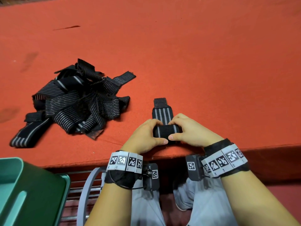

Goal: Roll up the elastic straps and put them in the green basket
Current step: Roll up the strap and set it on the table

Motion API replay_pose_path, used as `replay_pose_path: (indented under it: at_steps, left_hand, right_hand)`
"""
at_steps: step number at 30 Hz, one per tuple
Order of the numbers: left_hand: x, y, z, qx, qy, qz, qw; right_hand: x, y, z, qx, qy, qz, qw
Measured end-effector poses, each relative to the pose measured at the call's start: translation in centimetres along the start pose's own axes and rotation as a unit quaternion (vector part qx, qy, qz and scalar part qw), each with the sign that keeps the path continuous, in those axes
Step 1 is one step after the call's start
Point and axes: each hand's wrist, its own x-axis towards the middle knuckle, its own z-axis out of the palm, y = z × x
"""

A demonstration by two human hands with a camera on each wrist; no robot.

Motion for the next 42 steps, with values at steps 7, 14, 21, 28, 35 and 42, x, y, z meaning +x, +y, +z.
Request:
replay_pose_path:
  at_steps: [7,14,21,28,35,42]
  left_hand:
    - [0.0,-0.3,0.1,-0.017,0.000,0.004,1.000]
    - [-0.3,-0.1,-0.2,-0.037,0.000,0.001,0.999]
    - [-1.2,0.2,0.0,-0.012,0.015,0.016,1.000]
    - [-1.9,0.4,-0.6,-0.092,-0.019,-0.012,0.996]
    - [-1.8,0.6,-0.9,-0.086,-0.053,-0.019,0.995]
    - [-1.6,1.0,-0.8,-0.151,-0.052,-0.044,0.986]
  right_hand:
    - [-0.3,-0.4,-0.3,-0.002,0.004,0.006,1.000]
    - [-1.0,-1.0,-0.4,-0.009,-0.011,0.021,1.000]
    - [-1.2,-0.8,0.0,0.031,0.038,0.031,0.998]
    - [-1.6,-0.7,-0.7,0.046,0.001,0.021,0.999]
    - [-1.6,-0.6,-0.8,0.020,-0.008,0.023,1.000]
    - [-1.1,-0.8,-1.3,0.009,-0.017,0.024,1.000]
